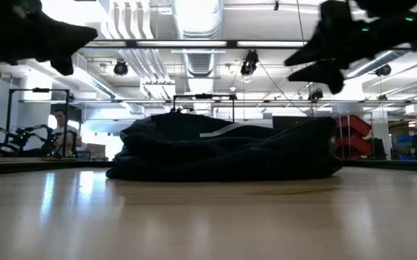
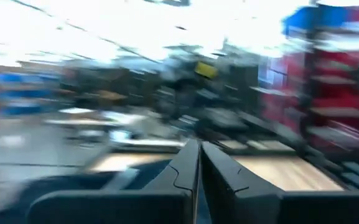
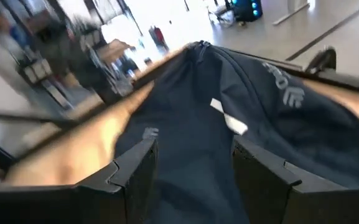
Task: Unpack backpack
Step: Open the black backpack
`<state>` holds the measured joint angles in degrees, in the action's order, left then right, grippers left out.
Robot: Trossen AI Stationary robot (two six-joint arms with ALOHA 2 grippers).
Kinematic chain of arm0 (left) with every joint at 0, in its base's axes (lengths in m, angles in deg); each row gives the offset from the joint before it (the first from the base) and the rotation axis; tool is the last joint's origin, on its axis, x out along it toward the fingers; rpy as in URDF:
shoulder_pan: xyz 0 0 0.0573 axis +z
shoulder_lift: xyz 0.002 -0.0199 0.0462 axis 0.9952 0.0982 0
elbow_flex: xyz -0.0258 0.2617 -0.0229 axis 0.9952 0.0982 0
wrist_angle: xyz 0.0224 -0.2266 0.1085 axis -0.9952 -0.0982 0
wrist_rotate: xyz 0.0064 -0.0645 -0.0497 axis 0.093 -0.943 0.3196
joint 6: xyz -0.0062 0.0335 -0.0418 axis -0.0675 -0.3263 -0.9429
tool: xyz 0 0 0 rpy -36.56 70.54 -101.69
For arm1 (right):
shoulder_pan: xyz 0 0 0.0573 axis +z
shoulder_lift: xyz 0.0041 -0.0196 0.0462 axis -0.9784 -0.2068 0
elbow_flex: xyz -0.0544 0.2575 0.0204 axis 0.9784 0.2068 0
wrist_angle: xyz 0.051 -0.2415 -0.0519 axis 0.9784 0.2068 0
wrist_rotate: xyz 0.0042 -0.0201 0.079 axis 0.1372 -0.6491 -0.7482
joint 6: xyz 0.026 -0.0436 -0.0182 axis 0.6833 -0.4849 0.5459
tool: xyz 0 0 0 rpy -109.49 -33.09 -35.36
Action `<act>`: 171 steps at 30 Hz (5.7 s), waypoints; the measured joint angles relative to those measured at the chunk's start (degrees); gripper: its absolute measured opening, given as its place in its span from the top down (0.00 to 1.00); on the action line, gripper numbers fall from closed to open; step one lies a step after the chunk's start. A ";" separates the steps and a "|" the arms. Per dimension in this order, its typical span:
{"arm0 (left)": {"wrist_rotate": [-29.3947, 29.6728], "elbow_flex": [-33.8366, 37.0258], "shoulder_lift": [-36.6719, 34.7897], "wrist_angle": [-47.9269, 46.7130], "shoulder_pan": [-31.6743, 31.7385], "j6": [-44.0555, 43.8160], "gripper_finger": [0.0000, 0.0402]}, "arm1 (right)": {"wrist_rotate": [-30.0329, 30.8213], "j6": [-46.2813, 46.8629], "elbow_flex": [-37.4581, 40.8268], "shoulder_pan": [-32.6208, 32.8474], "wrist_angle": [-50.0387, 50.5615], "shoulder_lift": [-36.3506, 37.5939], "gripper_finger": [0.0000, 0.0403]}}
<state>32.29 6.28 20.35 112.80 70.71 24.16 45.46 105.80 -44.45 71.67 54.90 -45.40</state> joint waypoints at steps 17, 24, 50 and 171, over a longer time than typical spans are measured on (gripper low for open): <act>15.89 -0.87 18.25 8.52 0.44 -17.15 0.99 | 0.85 -24.95 -38.61 -1.13 0.20 -44.84 0.54; 18.96 -2.64 21.93 8.67 0.44 -17.66 0.99 | 0.76 -24.12 -47.55 -2.20 7.57 -49.82 0.54; 7.91 -17.32 57.65 1.16 16.85 -17.47 0.99 | -10.25 -29.73 -48.25 -7.84 26.89 -58.38 0.54; -8.58 -52.01 72.10 -33.74 22.34 -1.27 1.00 | -14.64 -34.17 -46.49 -5.97 23.54 -44.97 0.64</act>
<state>23.70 -45.73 92.45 79.06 93.05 22.89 30.83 71.63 -90.94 65.71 78.44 -90.38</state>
